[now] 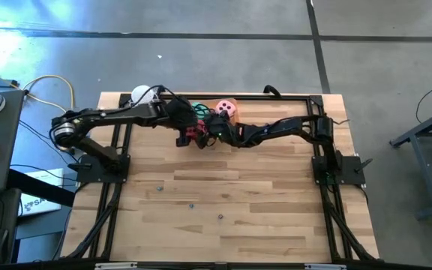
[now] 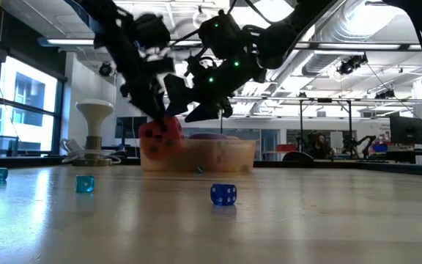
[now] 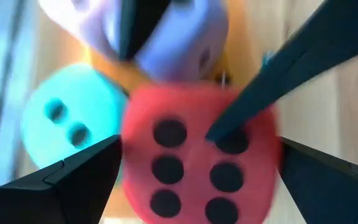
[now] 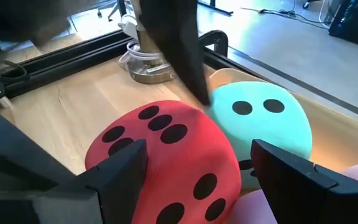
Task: Pick & Place Dice
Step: Put the large red die into the bin
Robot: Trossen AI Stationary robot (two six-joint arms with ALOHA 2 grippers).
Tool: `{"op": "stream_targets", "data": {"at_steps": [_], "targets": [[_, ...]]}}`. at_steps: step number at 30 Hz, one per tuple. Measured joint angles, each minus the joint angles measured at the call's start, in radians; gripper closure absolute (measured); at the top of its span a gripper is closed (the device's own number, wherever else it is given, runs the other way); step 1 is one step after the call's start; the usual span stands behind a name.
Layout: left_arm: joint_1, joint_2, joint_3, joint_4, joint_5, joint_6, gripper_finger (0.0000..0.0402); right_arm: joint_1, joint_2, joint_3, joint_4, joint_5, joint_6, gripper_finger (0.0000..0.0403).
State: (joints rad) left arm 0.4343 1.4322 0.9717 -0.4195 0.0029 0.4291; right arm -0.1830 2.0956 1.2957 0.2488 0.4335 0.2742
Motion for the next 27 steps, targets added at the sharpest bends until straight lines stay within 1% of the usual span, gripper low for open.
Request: {"op": "stream_targets", "data": {"at_steps": [2,7,16,27], "targets": [[-0.001,-0.031,0.006,0.018,0.003,-0.001,0.0002,-0.001,0.000,0.000,-0.008,-0.005,0.006,0.0121],[0.000,-0.061,0.004,0.009,0.001,-0.001,0.0002,0.000,0.000,-0.001,-0.025,-0.001,0.022,0.0121],[-0.007,-0.075,0.004,-0.014,-0.006,-0.011,0.0002,0.000,0.000,-0.002,-0.032,0.000,0.032,0.0121],[-0.007,-0.230,0.004,-0.043,-0.023,-0.044,0.0002,-0.002,-0.003,0.000,-0.100,-0.009,0.064,0.0121]]}}
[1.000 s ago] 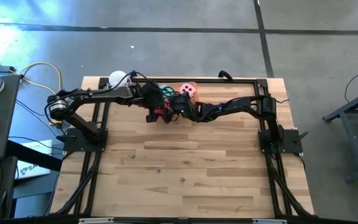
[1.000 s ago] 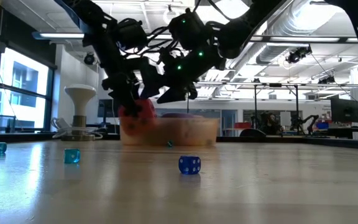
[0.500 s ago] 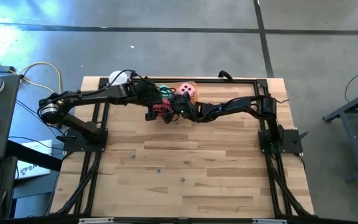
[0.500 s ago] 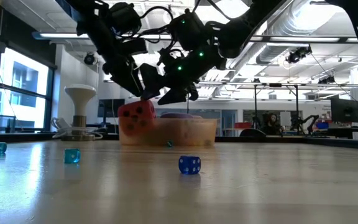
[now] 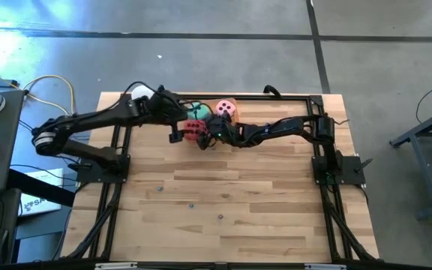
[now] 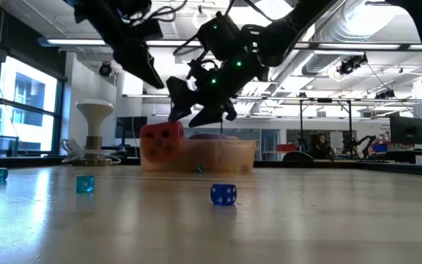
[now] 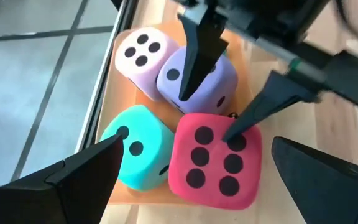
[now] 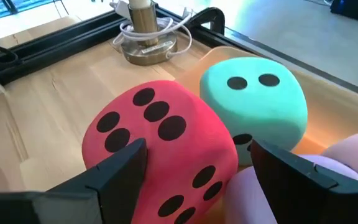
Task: Pick & Place Dice
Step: Put the large red die into the bin
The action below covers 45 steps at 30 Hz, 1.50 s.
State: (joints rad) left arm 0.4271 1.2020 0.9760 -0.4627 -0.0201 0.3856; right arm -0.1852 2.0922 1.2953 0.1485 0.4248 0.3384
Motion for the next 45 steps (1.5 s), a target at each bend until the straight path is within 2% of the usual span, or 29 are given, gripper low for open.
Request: {"op": "stream_targets", "data": {"at_steps": [7,27,34,45], "targets": [[-0.004,-0.057,0.000,-0.051,0.005,-0.035,0.0002,-0.013,-0.002,0.001,-0.043,-0.026,0.028,0.0121],[-0.045,-0.057,0.000,-0.101,0.005,-0.070,0.0002,-0.047,-0.003,0.003,-0.092,-0.105,0.077,0.0121],[-0.045,-0.056,0.001,-0.128,0.005,-0.073,0.0002,-0.013,-0.062,-0.007,-0.070,-0.017,0.002,0.0121],[-0.057,-0.056,0.001,-0.195,0.040,-0.075,0.0002,0.032,-0.199,-0.008,-0.182,0.105,-0.079,0.0121]]}}
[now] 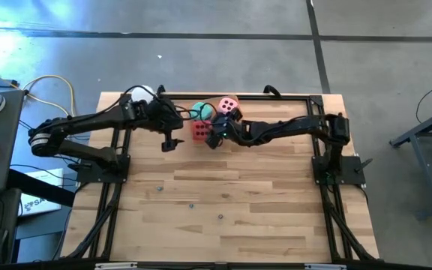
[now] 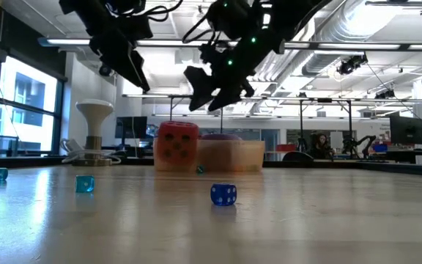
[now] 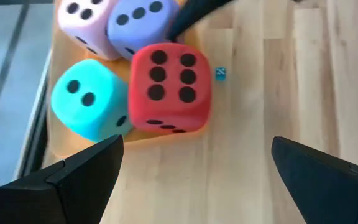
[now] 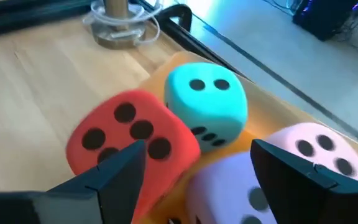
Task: Pick & Place Dice
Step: Put the large red die into the bin, then put the blue die into the bin
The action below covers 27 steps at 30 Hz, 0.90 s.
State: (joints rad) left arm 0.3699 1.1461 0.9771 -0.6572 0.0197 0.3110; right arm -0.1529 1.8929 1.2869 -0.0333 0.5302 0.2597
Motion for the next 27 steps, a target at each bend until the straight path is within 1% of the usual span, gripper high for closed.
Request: {"op": "stream_targets", "data": {"at_steps": [4,9,13,15,17,20,23,25,27], "targets": [[-0.019,0.000,0.000,-0.021,0.034,-0.031,0.0002,0.015,-0.012,-0.001,-0.027,0.026,-0.006,0.0121],[-0.057,-0.004,0.000,-0.146,0.054,-0.118,0.0002,0.046,-0.056,0.003,-0.049,-0.038,0.005,0.0121],[-0.098,-0.048,0.000,-0.296,0.054,-0.183,0.0002,0.106,-0.111,0.003,-0.170,-0.032,0.041,0.0121],[-0.129,-0.086,0.000,-0.351,0.056,-0.232,0.0002,0.140,-0.161,0.000,-0.295,-0.024,0.084,0.0121],[-0.166,-0.133,0.000,-0.382,0.057,-0.283,0.0002,0.189,-0.195,0.006,-0.374,0.022,0.153,0.0121],[-0.241,-0.216,-0.008,-0.385,0.057,-0.344,0.0002,0.255,-0.241,0.002,-0.604,0.107,0.300,0.0121],[-0.311,-0.306,-0.048,-0.358,0.053,-0.379,0.0002,0.319,-0.276,0.003,-0.818,0.161,0.518,0.0121],[-0.356,-0.373,-0.099,-0.302,0.047,-0.425,0.0002,0.361,-0.285,0.003,-0.977,0.188,0.679,0.0121],[-0.391,-0.432,-0.166,-0.237,0.024,-0.480,0.0002,0.398,-0.284,0.004,-1.088,0.182,0.822,0.0121]]}}
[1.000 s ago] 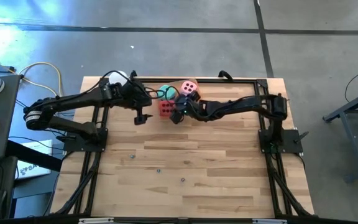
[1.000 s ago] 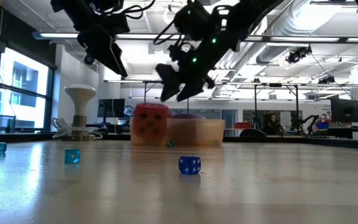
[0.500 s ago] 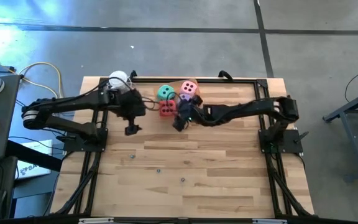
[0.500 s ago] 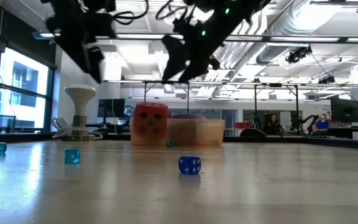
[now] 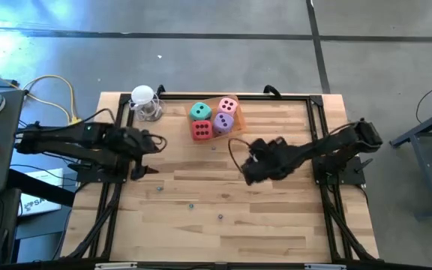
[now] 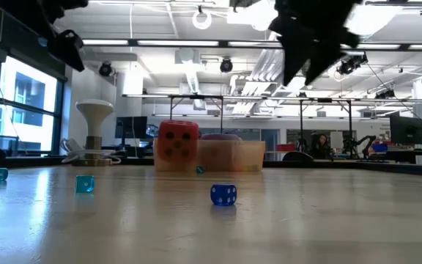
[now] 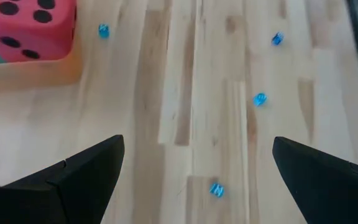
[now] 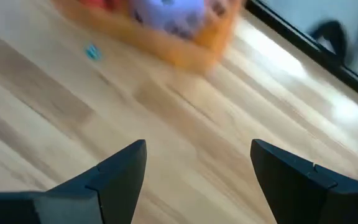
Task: Pick & Place Dice
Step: Put the blue die into the bin
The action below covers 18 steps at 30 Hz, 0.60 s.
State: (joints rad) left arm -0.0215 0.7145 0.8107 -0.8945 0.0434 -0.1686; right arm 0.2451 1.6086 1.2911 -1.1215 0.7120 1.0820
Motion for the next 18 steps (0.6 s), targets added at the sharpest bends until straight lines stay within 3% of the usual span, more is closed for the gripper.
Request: {"op": "stream_targets", "data": {"at_steps": [3,7,11,15,18], "targets": [[-0.055,-0.071,-0.103,0.098,-0.016,-0.058,0.0002,0.063,0.009,-0.012,-0.077,-0.011,0.120,0.0121],[-0.123,-0.121,-0.220,0.214,-0.020,-0.110,0.0002,0.135,0.014,-0.056,0.011,0.007,0.176,0.0121],[-0.188,-0.130,-0.297,0.303,-0.079,-0.130,0.0002,0.186,0.017,-0.129,0.276,0.005,0.103,0.0121],[-0.259,-0.122,-0.309,0.342,-0.238,-0.140,0.0002,0.215,0.019,-0.217,0.605,-0.097,-0.054,0.0121],[-0.330,-0.116,-0.311,0.394,-0.298,-0.140,0.0002,0.245,0.019,-0.307,0.839,-0.181,-0.129,0.0121]]}}
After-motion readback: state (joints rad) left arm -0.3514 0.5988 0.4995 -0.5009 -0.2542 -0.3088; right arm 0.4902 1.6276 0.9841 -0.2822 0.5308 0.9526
